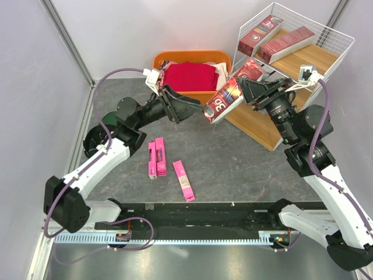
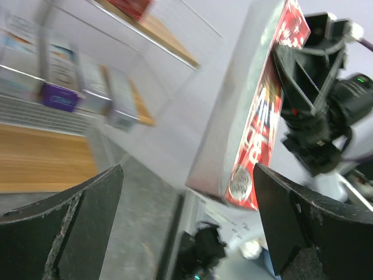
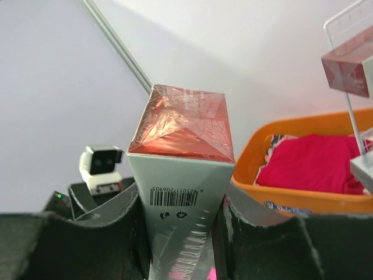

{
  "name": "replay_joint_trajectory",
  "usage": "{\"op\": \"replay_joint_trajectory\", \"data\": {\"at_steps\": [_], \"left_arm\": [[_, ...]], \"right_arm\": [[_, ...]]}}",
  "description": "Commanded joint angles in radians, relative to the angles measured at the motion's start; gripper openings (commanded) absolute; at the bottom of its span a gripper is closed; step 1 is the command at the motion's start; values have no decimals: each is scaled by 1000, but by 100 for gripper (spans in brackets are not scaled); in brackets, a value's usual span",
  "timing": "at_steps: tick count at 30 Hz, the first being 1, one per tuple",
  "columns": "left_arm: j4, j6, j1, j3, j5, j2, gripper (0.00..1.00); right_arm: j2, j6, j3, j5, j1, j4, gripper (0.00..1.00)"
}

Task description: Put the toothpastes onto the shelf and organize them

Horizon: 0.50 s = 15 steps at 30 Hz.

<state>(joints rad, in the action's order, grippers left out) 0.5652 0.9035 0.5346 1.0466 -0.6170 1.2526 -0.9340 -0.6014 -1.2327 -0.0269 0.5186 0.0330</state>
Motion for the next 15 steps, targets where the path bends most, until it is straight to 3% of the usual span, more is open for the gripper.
{"op": "replay_joint_trajectory", "data": {"at_steps": [1, 5, 15], "left_arm": [[346, 207, 14, -8, -213, 42, 99], [389, 232, 36, 3, -222, 85, 98], [444, 255, 133, 116, -254, 223, 78]], "right_arm": [[20, 6, 19, -30, -5, 136, 40], [35, -3, 38, -21, -5, 179, 40], [34, -6, 24, -13, -5, 193, 41]]}}
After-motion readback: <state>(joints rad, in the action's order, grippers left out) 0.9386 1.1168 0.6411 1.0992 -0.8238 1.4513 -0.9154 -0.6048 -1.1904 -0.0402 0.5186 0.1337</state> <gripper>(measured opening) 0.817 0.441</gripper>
